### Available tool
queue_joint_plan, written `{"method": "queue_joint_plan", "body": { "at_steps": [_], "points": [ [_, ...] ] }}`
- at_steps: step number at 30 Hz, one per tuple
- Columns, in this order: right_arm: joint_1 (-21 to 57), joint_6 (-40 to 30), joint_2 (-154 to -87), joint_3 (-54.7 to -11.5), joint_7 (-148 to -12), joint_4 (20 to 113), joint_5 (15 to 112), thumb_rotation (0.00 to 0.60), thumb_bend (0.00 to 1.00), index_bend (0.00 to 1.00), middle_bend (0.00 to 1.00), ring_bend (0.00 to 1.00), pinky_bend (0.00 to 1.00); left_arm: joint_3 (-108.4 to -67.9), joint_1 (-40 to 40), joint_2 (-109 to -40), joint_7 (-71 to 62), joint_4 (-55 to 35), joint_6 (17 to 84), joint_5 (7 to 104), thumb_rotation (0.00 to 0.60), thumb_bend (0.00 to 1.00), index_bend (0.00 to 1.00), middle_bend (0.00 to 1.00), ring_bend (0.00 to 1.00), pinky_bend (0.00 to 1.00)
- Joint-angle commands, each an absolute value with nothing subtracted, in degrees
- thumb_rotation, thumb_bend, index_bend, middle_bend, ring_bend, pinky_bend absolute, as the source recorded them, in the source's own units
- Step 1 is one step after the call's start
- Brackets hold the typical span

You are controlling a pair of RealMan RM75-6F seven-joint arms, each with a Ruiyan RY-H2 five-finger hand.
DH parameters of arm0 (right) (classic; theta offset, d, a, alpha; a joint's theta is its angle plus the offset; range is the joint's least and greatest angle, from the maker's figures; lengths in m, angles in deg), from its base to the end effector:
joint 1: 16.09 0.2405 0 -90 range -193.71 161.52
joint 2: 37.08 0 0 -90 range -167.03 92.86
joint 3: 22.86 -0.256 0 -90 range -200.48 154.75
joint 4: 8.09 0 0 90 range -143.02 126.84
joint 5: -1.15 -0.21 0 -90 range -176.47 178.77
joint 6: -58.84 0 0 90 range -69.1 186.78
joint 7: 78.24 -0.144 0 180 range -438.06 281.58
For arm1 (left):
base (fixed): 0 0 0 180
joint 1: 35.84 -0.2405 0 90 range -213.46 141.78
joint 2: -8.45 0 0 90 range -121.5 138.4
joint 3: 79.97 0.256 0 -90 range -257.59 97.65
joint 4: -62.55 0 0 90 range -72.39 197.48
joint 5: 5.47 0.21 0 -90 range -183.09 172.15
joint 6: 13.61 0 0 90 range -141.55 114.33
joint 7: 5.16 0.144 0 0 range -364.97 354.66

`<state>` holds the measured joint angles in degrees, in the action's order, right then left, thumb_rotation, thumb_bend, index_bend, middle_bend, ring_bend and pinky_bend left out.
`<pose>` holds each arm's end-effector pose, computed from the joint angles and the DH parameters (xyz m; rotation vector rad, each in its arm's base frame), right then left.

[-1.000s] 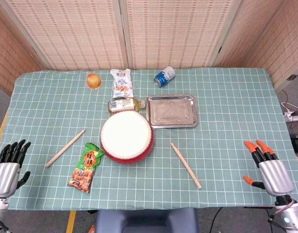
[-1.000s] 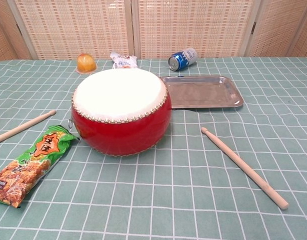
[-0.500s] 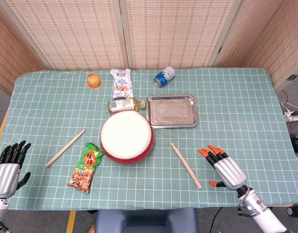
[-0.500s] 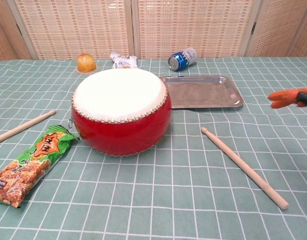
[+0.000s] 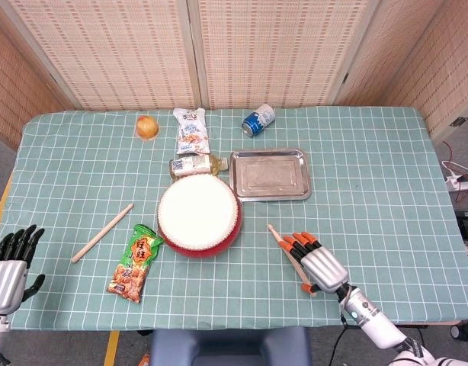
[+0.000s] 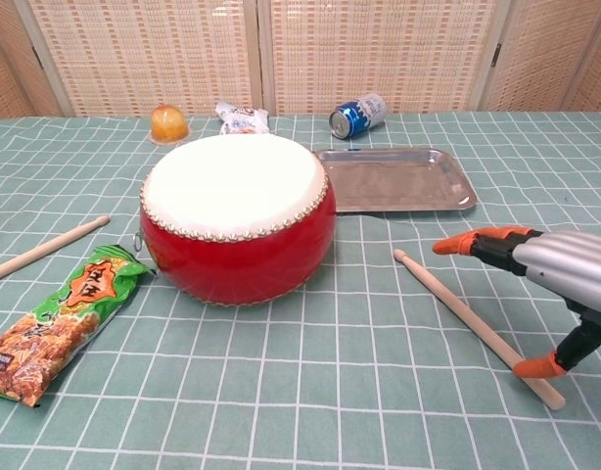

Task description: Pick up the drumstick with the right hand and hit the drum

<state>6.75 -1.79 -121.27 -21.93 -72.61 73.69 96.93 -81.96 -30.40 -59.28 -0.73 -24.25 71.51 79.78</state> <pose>-0.2396 -0.2315 -0.0109 2.0557 -0.9087 0.8936 -0.3255 0.1823 0.1467 -1.4171 -0.8272 -0.8150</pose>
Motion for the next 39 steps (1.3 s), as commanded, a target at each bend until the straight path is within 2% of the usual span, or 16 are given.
{"method": "queue_joint_plan", "body": {
  "at_steps": [1, 11, 22, 29, 35, 39],
  "points": [
    [7.1, -1.6, -122.1, -21.7, -72.7, 72.7, 96.6, 0.600, 0.01, 0.02, 0.05, 0.00, 0.08, -81.9, -30.3, -59.4, -0.8, -24.1, 71.3, 79.8, 0.600, 0.24, 0.00, 0.00, 0.00, 0.02],
    [7.9, -0.6, -123.5, -21.8, -71.8, 68.8, 93.7, 0.600, 0.01, 0.02, 0.04, 0.00, 0.08, -82.0, -30.3, -59.7, -1.4, -23.4, 71.1, 79.7, 0.600, 0.24, 0.00, 0.00, 0.00, 0.02],
    [8.2, 0.1, -122.1, -25.2, -70.3, 65.0, 86.7, 0.600, 0.01, 0.02, 0.04, 0.00, 0.08, -82.0, -30.2, -60.0, -1.5, -23.1, 71.0, 80.0, 0.600, 0.24, 0.00, 0.00, 0.00, 0.02],
    [9.4, 0.4, -121.8, -27.4, -69.7, 62.5, 83.8, 0.600, 0.08, 0.02, 0.04, 0.00, 0.08, -81.7, -30.2, -60.0, -1.3, -23.0, 70.6, 79.9, 0.600, 0.24, 0.00, 0.00, 0.00, 0.02],
    [11.0, 1.0, -118.6, -26.4, -78.7, 71.5, 87.2, 0.600, 0.15, 0.15, 0.04, 0.00, 0.08, -81.8, -30.3, -60.0, -1.2, -23.2, 70.8, 79.9, 0.600, 0.24, 0.00, 0.00, 0.00, 0.02],
    [13.1, 3.4, -119.4, -26.3, -79.5, 72.1, 87.8, 0.600, 0.18, 0.25, 0.04, 0.00, 0.08, -81.7, -30.4, -59.9, -1.1, -23.4, 70.9, 80.0, 0.600, 0.24, 0.00, 0.00, 0.00, 0.02]
  ]
}}
